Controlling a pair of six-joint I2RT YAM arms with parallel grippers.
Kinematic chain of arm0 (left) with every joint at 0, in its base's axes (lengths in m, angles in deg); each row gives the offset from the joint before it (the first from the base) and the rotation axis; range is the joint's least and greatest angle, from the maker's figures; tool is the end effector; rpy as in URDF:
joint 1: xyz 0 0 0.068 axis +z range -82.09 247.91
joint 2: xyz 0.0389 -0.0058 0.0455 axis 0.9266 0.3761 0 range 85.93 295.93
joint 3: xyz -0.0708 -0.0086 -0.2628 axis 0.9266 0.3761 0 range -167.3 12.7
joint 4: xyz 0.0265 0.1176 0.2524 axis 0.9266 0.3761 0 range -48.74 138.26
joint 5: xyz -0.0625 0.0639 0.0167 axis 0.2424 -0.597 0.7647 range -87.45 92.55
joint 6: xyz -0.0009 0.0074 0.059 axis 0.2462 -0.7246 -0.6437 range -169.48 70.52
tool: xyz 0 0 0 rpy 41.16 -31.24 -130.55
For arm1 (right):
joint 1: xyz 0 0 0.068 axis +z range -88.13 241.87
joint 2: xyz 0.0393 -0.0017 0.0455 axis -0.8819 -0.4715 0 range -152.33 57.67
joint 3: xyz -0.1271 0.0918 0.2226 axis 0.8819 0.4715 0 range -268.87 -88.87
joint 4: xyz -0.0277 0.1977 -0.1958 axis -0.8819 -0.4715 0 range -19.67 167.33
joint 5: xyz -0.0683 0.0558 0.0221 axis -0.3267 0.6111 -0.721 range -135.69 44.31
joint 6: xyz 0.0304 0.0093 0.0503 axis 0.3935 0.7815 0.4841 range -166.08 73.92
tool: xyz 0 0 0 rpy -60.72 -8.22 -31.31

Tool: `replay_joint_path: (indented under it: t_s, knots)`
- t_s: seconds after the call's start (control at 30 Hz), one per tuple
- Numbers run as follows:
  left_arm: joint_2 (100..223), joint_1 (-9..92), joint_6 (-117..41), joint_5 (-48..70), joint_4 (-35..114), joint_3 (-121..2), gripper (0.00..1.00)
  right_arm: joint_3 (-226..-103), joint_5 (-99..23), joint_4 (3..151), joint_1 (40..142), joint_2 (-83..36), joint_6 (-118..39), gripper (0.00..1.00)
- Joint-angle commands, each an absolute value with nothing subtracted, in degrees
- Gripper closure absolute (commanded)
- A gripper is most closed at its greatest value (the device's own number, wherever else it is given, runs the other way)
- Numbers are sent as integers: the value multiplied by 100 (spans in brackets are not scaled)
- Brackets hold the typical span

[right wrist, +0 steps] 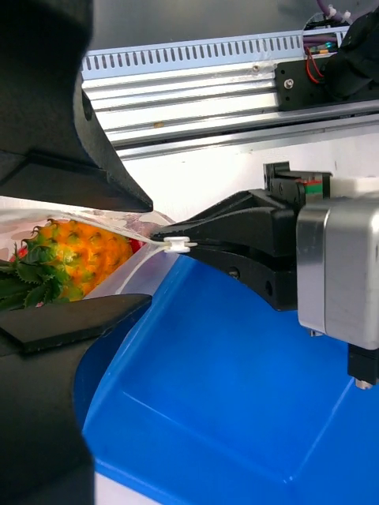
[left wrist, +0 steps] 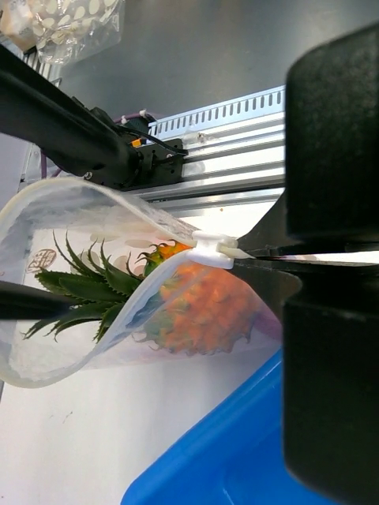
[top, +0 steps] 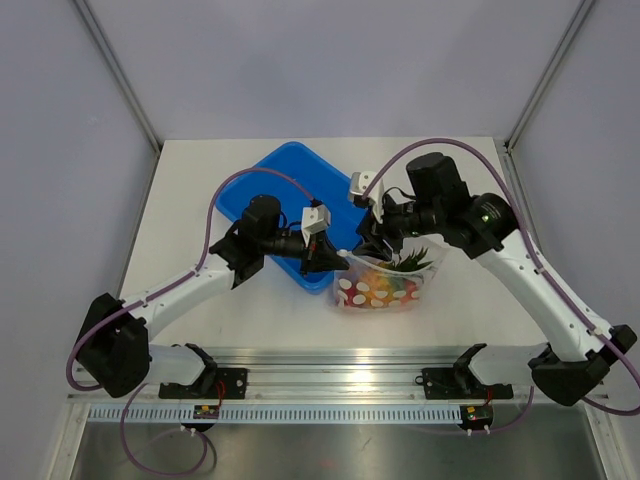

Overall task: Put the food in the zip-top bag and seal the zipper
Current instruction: Zip the zipper food storage bag at the center of the board.

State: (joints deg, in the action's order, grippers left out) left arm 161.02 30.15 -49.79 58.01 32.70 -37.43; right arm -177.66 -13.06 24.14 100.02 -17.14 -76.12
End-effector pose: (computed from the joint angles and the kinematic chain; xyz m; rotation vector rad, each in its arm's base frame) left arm 0.2246 -0.2194 0.2831 1.2618 1.4771 -1.3342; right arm 0.2047 0.1906 0.4198 -1.4870 1.6510 0.7164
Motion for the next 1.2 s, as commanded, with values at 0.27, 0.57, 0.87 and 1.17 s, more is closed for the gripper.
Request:
replay_joint_path:
  t_s: [0.27, 0.57, 0.87, 1.17]
  knots:
    - [15827, 3046, -5334, 6117, 3010, -3846, 100, -17834, -772, 2240, 10036, -1958, -7702, 45]
    - [15818, 3046, -5369, 6056, 3001, -3802, 100, -17975, -614, 2223, 10036, -2258, -7728, 45]
    - [15879, 3046, -5317, 6012, 2966, -3846, 100, -17948, -499, 2187, 10036, -2381, -7746, 53]
    - [15950, 3046, -5220, 5994, 2931, -3863, 100, -17931, -359, 2292, 10036, -2425, -7667, 80]
